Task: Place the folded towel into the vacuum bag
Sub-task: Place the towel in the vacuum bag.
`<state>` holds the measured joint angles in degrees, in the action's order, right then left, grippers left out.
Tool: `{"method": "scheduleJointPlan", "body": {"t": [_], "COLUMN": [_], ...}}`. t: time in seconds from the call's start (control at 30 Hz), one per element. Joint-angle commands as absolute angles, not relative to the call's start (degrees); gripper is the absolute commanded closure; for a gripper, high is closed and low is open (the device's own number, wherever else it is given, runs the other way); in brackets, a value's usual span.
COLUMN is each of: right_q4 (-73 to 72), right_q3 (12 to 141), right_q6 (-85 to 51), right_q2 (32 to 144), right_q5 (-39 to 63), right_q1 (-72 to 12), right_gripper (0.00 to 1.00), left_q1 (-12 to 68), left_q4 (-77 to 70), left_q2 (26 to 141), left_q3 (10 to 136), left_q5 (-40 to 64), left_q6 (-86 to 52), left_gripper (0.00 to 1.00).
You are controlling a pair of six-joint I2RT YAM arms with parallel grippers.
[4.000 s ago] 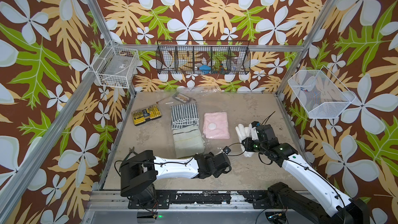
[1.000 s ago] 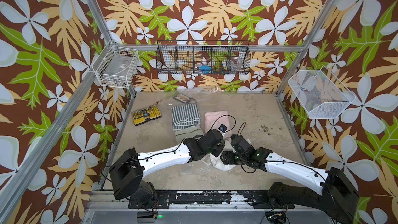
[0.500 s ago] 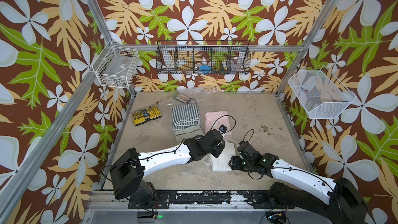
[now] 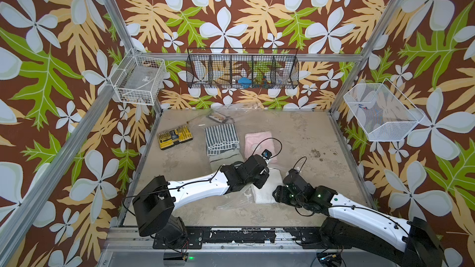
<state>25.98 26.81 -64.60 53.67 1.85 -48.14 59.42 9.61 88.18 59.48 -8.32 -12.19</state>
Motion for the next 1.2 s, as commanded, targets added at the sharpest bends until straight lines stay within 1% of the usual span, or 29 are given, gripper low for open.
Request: {"method": "scheduleJointPlan", "body": {"t": [0.0, 0.1, 0.2, 0.3, 0.37, 0.4, 0.5, 0.57, 0.67, 0.73, 0.8, 0.93, 1.07, 1.1, 1.17], "right_q4": [21.3, 10.7, 3.5, -1.3, -3.1, -4.1, -7.2, -7.0, -4.6, -2.8, -2.6, -7.0, -10.0, -10.9, -10.6], "right_q3": [23.2, 18.9, 17.0, 15.3, 13.8, 12.7, 8.9, 7.7, 7.6, 8.6, 9.5, 10.8, 12.9, 12.8, 12.9], "right_q6": [-78.8, -85.1, -88.1, -89.4, -90.0, -90.4, -91.8, -91.5, -89.4, -87.1, -84.8, -82.9, -80.3, -80.5, -80.6], "right_q2": [50.5, 50.7, 52.2, 53.3, 53.4, 53.1, 50.9, 48.9, 46.2, 45.6, 46.6, 52.3, 57.9, 58.4, 58.0], "right_q5": [6.5, 10.0, 9.6, 8.9, 8.7, 8.7, 9.0, 9.1, 8.2, 7.1, 6.2, 3.3, 0.1, 1.0, 4.5], "right_q1": [-51.2, -52.2, -52.1, -51.6, -50.5, -49.8, -46.4, -43.9, -40.6, -38.4, -36.3, -34.8, -34.4, -34.3, -34.4], "right_gripper": [0.27, 0.27, 0.27, 0.30, 0.34, 0.36, 0.48, 0.61, 0.74, 0.79, 0.82, 0.88, 0.89, 0.87, 0.78], "left_q1": [59.5, 59.6, 59.5, 59.5, 59.6, 59.6, 59.6, 59.7, 59.9, 60.2, 60.5, 61.3, 61.3, 61.3, 61.3], "left_q4": [7.5, 7.0, 7.3, 7.4, 7.4, 7.4, 7.4, 7.5, 7.5, 7.4, 7.6, 7.9, 8.5, 8.6, 8.7], "left_q2": [88.0, 87.8, 87.8, 87.9, 87.8, 87.8, 87.8, 87.7, 87.5, 87.7, 88.1, 88.9, 89.7, 89.8, 89.9], "left_q3": [59.4, 59.4, 59.9, 60.0, 59.9, 59.7, 59.6, 59.6, 59.8, 59.8, 60.4, 61.9, 62.6, 62.7, 62.8], "left_q5": [-7.5, -6.3, -5.7, -5.1, -4.8, -4.8, -4.6, -4.6, -4.4, -3.8, -1.7, -0.3, 0.0, -0.2, -0.2], "left_q6": [-13.2, -13.6, -13.6, -13.6, -13.8, -13.9, -14.1, -14.1, -14.2, -14.3, -14.7, -14.8, -14.3, -14.2, -14.0], "left_gripper": [1.00, 1.00, 1.00, 1.00, 1.00, 1.00, 1.00, 1.00, 1.00, 1.00, 1.00, 1.00, 1.00, 1.00, 1.00]}}
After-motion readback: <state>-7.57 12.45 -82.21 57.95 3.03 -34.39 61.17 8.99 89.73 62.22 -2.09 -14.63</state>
